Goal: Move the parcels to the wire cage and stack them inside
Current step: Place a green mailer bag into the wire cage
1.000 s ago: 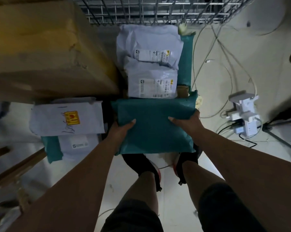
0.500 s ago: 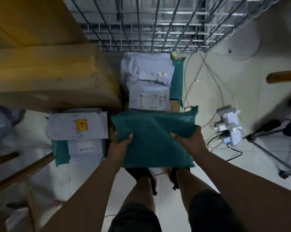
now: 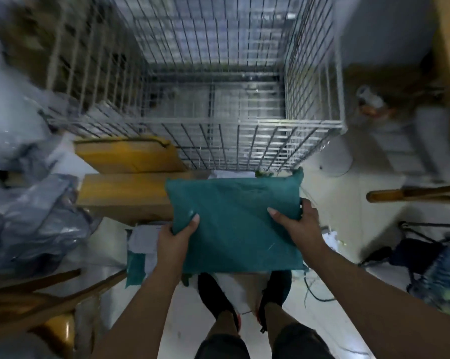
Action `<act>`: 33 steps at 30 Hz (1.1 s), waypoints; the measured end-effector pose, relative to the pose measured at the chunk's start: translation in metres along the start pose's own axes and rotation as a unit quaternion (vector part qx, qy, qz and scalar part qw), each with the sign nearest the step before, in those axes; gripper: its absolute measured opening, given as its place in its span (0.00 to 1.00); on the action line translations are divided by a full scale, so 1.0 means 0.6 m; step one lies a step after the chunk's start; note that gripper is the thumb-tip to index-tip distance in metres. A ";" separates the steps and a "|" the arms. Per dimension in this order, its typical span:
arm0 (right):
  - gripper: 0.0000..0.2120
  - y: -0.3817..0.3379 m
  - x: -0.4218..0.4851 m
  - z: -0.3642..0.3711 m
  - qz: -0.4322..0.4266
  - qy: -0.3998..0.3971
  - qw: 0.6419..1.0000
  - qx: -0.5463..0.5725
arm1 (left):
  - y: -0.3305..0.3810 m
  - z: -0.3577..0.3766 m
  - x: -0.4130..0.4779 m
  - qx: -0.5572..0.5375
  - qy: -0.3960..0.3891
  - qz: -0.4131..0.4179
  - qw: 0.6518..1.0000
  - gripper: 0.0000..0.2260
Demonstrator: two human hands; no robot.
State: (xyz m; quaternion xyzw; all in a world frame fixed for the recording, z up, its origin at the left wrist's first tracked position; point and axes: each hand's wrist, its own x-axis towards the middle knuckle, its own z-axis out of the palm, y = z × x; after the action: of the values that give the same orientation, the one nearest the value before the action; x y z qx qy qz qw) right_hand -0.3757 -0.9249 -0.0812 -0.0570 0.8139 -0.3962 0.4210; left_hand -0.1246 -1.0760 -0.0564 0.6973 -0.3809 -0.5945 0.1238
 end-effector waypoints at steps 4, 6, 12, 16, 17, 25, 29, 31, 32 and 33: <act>0.39 -0.128 -0.052 -0.051 -0.054 -0.017 0.997 0.042 | 0.124 -0.018 -0.088 -0.032 -0.001 0.047 0.998 0.28; 0.34 -0.181 -0.081 -0.072 -0.072 -0.029 0.994 0.076 | 0.176 -0.025 -0.132 -0.047 -0.013 0.062 0.997 0.21; 0.29 -0.298 -0.142 -0.127 -0.091 -0.075 0.985 0.129 | 0.276 -0.053 -0.216 -0.037 -0.070 0.081 0.994 0.19; 0.29 -0.353 -0.158 -0.134 -0.086 -0.073 0.982 0.150 | 0.325 -0.070 -0.228 -0.026 -0.102 0.071 0.992 0.26; 0.29 -0.364 -0.160 -0.133 -0.086 -0.072 0.982 0.151 | 0.336 -0.073 -0.226 -0.027 -0.112 0.075 0.990 0.25; 0.32 -0.412 -0.142 -0.115 -0.080 -0.044 0.983 0.156 | 0.418 -0.073 -0.179 -0.043 -0.134 0.111 0.984 0.18; 0.30 -0.443 -0.117 -0.111 -0.093 -0.024 0.983 0.159 | 0.454 -0.060 -0.154 -0.007 -0.133 0.141 0.981 0.23; 0.31 -0.462 -0.096 -0.111 -0.099 -0.022 0.982 0.158 | 0.473 -0.048 -0.139 -0.001 -0.133 0.149 0.980 0.25; 0.32 -0.474 -0.083 -0.111 -0.100 -0.019 0.983 0.154 | 0.484 -0.040 -0.131 -0.001 -0.134 0.150 0.979 0.25; 0.32 -0.484 -0.068 -0.111 -0.099 -0.016 0.984 0.149 | 0.496 -0.032 -0.124 -0.002 -0.137 0.148 0.979 0.25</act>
State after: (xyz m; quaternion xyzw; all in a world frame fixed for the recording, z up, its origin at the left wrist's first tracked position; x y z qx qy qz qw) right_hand -0.4680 -1.0653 0.1683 -0.0805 0.7291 -0.5523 0.3962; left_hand -0.2215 -1.2330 0.1894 0.5447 -0.4922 -0.6603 0.1582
